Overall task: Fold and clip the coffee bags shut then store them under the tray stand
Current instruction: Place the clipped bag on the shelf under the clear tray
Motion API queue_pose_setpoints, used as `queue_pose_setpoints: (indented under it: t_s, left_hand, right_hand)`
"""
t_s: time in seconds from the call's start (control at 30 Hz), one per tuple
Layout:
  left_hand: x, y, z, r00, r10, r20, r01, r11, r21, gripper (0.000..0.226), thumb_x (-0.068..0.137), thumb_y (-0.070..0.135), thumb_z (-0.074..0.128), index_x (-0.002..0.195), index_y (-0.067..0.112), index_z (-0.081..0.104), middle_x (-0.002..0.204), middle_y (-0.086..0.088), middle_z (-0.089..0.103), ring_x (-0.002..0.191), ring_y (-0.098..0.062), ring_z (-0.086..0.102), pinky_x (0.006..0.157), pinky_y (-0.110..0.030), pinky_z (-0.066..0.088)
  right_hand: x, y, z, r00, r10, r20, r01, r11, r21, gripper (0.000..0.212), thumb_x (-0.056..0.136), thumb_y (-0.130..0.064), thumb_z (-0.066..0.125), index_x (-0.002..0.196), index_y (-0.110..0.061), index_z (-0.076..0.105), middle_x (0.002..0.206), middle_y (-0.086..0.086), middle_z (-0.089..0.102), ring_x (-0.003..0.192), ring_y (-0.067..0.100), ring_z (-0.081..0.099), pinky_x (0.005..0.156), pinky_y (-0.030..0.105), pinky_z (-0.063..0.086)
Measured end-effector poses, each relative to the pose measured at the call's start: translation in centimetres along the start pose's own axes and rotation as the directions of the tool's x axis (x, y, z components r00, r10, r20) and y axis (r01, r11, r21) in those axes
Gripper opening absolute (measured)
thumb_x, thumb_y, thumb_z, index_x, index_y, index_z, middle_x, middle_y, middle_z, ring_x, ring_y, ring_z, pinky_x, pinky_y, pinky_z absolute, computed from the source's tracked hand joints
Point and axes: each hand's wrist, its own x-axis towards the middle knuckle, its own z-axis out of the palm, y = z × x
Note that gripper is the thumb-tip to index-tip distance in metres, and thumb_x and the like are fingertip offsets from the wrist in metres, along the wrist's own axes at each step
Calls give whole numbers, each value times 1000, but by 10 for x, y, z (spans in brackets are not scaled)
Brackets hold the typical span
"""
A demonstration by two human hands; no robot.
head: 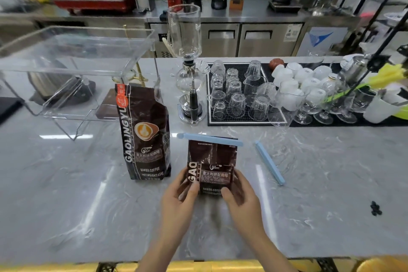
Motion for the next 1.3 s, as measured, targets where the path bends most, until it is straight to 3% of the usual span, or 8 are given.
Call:
queue_pose_setpoints:
  t_s: [0.23, 0.4, 0.6, 0.83, 0.93, 1.0, 1.13, 1.3]
  left_hand:
    - [-10, -6, -1, 995, 72, 71, -78, 992, 96, 64, 86, -14, 68, 135, 25, 59, 122, 3, 73, 113, -14, 69, 95, -24, 56]
    - [-20, -1, 9, 999, 39, 27, -41, 995, 88, 67, 85, -16, 68, 131, 33, 58, 123, 4, 72, 113, -7, 68, 90, -13, 53]
    - [-29, 12, 6, 990, 135, -36, -124, 968, 220, 70, 85, -6, 71, 136, 40, 55, 128, 10, 69, 117, -8, 65, 97, -25, 55]
    - [-32, 28, -4, 967, 212, -140, -170, 950, 261, 81, 81, -7, 76, 128, 54, 52, 120, 2, 70, 105, -10, 70, 89, -23, 58]
    - [-33, 40, -16, 949, 254, -189, -200, 943, 265, 80, 75, 3, 78, 124, 63, 54, 115, 2, 69, 99, -15, 71, 86, -23, 58]
    - [-33, 45, -25, 941, 274, -197, -211, 933, 293, 75, 74, 10, 77, 130, 53, 55, 113, 5, 69, 97, -15, 71, 86, -26, 59]
    - [-38, 56, -46, 939, 283, -194, -202, 913, 355, 75, 73, 9, 73, 142, 31, 51, 111, 6, 64, 98, -14, 68, 91, -34, 58]
    - [-46, 72, -79, 923, 317, -216, -203, 882, 425, 85, 67, 21, 71, 140, 53, 40, 109, 20, 53, 103, -9, 63, 88, -18, 54]
  right_hand:
    - [-7, -3, -6, 999, -42, 31, 43, 997, -59, 75, 87, 5, 66, 125, -58, 49, 127, -22, 65, 121, 1, 62, 110, 35, 48]
    - [-7, -8, -10, 999, -45, 0, 45, 998, -51, 70, 88, 0, 68, 139, -42, 44, 136, -12, 62, 128, 7, 58, 113, 39, 43]
    - [-12, -22, -9, 993, -114, 2, 114, 991, -71, 70, 87, -9, 72, 126, -60, 45, 117, -46, 60, 109, -19, 61, 95, 4, 48]
    - [-10, -44, 0, 962, -271, -14, 269, 959, -87, 71, 82, -10, 77, 118, -62, 47, 117, -39, 60, 109, -17, 58, 88, -5, 42]
    - [-11, -55, 7, 941, -333, 61, 338, 936, -103, 72, 79, -17, 79, 125, -60, 44, 119, -28, 62, 108, -2, 62, 94, 18, 52]
    - [-13, -61, 14, 920, -375, 110, 387, 914, -120, 76, 77, -23, 82, 129, -58, 40, 124, -30, 56, 111, 2, 60, 94, 22, 51]
    - [-12, -75, 30, 858, -444, 259, 489, 860, -148, 99, 68, -22, 87, 137, -58, 26, 131, -36, 40, 121, -3, 47, 93, 3, 40]
    - [-10, -87, 56, 781, -437, 446, 533, 839, -110, 110, 68, -16, 85, 146, -54, 17, 141, -22, 34, 131, -11, 33, 98, -7, 30]
